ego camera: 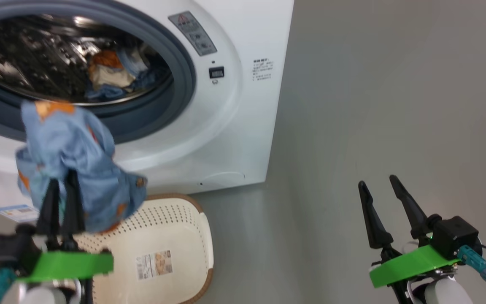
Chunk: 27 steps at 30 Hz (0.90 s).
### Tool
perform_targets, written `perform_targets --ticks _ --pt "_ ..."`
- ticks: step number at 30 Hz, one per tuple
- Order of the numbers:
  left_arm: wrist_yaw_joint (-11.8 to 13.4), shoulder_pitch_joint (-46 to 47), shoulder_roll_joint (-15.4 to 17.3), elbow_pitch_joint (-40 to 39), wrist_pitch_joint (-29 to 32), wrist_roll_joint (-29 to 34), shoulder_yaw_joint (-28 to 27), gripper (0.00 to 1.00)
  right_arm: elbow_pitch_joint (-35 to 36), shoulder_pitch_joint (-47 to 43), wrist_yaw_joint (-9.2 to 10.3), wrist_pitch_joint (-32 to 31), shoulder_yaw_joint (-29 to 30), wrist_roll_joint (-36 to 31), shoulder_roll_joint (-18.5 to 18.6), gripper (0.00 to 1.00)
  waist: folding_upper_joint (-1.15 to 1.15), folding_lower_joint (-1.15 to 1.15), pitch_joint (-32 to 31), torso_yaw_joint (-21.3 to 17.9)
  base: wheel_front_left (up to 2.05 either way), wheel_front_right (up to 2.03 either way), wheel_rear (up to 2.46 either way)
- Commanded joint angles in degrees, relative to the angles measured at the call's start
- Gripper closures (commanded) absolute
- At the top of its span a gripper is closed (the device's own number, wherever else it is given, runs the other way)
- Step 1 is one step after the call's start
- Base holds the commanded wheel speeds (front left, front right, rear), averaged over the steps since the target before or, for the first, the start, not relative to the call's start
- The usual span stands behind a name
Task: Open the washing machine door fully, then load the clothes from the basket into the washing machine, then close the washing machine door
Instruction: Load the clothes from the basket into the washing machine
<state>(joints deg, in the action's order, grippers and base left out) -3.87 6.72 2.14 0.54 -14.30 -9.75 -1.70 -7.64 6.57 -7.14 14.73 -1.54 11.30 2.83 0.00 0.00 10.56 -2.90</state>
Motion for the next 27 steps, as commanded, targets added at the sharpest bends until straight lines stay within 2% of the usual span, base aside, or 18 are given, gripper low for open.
perform_targets --ticks 1,9,18,27 --pt "-0.77 5.17 0.74 -0.79 -0.70 0.37 -2.42 1.00 1.65 2.29 -0.35 0.27 -1.77 0.62 0.05 0.00 0.00 0.00 4.75 -1.25 0.00 0.00 0.00" --pt "-2.13 18.18 1.45 0.76 -0.70 1.99 -5.95 1.00 2.23 5.18 -0.35 0.27 -2.55 1.74 0.05 0.00 0.00 0.00 9.95 -3.35 0.00 0.00 0.00" --pt "-2.54 28.00 1.36 3.30 -0.70 2.53 -10.57 1.00 2.90 7.30 -0.35 0.27 -2.61 3.00 0.05 0.00 0.00 0.00 16.62 -4.83 0.00 0.00 0.00" --pt "-3.12 35.87 2.12 12.47 -0.70 2.91 -13.72 1.00 3.59 10.65 -0.35 0.27 -3.74 4.25 0.05 0.00 0.00 0.00 24.02 -6.44 0.00 0.00 0.00"
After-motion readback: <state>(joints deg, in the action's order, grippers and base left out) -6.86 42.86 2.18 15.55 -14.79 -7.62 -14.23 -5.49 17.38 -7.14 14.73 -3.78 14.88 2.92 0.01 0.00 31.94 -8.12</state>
